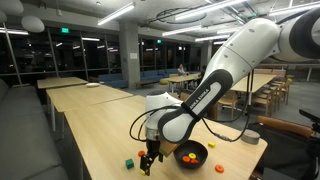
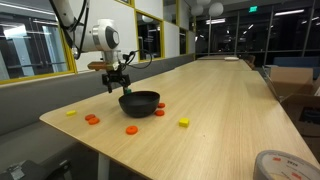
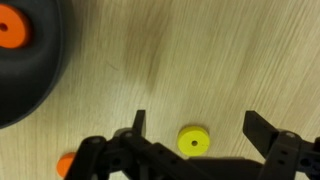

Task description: Put some of the discs on the table in the bowl

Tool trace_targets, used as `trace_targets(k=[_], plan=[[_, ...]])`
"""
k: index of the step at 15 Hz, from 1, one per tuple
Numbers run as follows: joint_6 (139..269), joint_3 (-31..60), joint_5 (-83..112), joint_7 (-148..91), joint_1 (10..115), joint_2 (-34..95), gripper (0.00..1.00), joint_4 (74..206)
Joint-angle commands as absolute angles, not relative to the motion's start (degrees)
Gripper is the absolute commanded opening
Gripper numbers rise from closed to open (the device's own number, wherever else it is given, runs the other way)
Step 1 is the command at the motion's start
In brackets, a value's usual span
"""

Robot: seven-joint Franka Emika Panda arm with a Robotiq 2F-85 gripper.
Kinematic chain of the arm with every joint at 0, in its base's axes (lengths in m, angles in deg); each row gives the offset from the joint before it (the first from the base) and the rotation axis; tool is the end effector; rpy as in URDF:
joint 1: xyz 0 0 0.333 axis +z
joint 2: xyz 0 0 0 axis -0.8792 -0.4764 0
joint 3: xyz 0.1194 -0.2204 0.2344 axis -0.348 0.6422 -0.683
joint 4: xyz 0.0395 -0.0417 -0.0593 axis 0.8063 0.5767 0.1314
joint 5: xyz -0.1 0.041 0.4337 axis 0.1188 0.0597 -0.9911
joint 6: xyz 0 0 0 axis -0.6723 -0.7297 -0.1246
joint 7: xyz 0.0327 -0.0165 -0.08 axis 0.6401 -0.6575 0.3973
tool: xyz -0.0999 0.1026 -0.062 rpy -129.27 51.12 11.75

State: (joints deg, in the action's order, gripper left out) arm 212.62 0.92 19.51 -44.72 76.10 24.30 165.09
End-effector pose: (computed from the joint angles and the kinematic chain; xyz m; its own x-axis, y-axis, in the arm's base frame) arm 0.5960 0.2632 0.1870 0.9858 0.1518 0.0717 0.1522 -0.9884 0.0001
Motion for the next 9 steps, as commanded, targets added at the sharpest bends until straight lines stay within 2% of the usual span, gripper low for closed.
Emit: trace_targets(k=[1,9], plan=[[210.7,1.3,17.2,-40.9,76.5,20.8,1.0,159.8],[208.9,1.7,16.6,-38.3,76.8,15.8,1.0,154.0]])
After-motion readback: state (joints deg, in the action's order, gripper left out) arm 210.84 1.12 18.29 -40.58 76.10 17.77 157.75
